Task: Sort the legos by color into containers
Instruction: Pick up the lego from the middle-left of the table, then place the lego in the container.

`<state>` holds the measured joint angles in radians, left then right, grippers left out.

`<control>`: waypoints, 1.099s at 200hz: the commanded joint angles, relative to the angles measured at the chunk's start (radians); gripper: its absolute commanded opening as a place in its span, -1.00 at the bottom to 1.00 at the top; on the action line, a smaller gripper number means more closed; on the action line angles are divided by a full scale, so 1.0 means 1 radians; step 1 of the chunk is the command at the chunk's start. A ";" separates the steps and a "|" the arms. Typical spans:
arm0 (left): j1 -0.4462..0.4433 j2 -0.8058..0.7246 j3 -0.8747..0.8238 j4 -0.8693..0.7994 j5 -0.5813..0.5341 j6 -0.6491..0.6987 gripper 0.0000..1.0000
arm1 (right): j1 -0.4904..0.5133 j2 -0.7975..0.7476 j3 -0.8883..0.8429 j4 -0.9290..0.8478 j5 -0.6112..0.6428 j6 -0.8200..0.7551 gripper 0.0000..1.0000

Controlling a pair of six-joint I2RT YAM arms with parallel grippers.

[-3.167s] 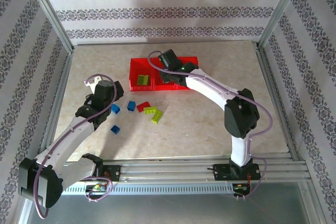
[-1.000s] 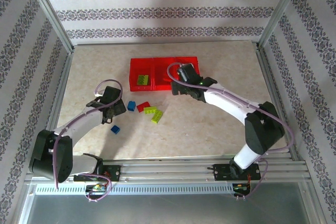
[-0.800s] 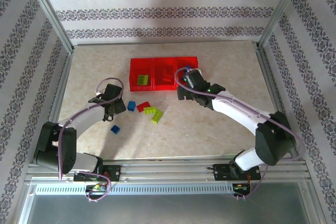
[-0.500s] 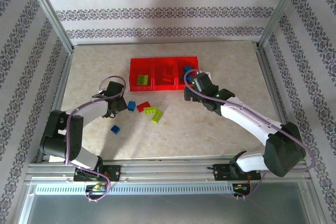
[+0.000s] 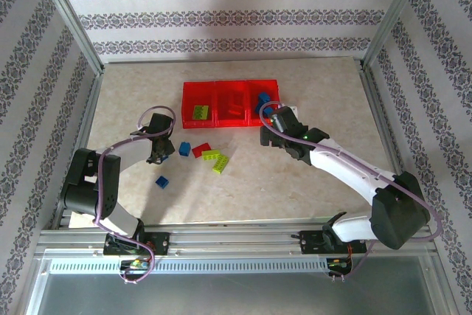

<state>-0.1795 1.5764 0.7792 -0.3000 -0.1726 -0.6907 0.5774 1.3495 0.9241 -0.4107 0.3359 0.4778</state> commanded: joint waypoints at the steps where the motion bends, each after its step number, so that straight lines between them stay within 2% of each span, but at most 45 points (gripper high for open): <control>1: 0.015 -0.001 0.002 0.019 0.012 -0.010 -0.22 | -0.013 -0.010 -0.020 -0.012 0.004 0.027 0.96; 19: 0.015 -0.006 -0.006 0.026 0.025 -0.010 -0.32 | -0.015 -0.021 -0.023 -0.017 0.008 0.031 0.96; 92: 0.006 -0.130 -0.007 0.030 0.071 -0.003 -0.46 | -0.024 -0.095 -0.085 -0.017 0.063 0.087 0.97; 136: -0.098 -0.196 0.075 0.058 0.077 0.002 -0.48 | -0.030 -0.156 -0.153 -0.017 0.128 0.163 0.97; 180: -0.261 -0.054 0.260 0.139 0.081 0.036 -0.48 | -0.039 -0.221 -0.210 -0.007 0.131 0.200 0.97; 220: -0.371 0.167 0.553 0.152 0.128 0.105 -0.49 | -0.044 -0.263 -0.245 -0.015 0.132 0.220 0.97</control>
<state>-0.4900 1.6398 1.1812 -0.1879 -0.0757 -0.6571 0.5449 1.1206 0.7052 -0.4152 0.4351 0.6617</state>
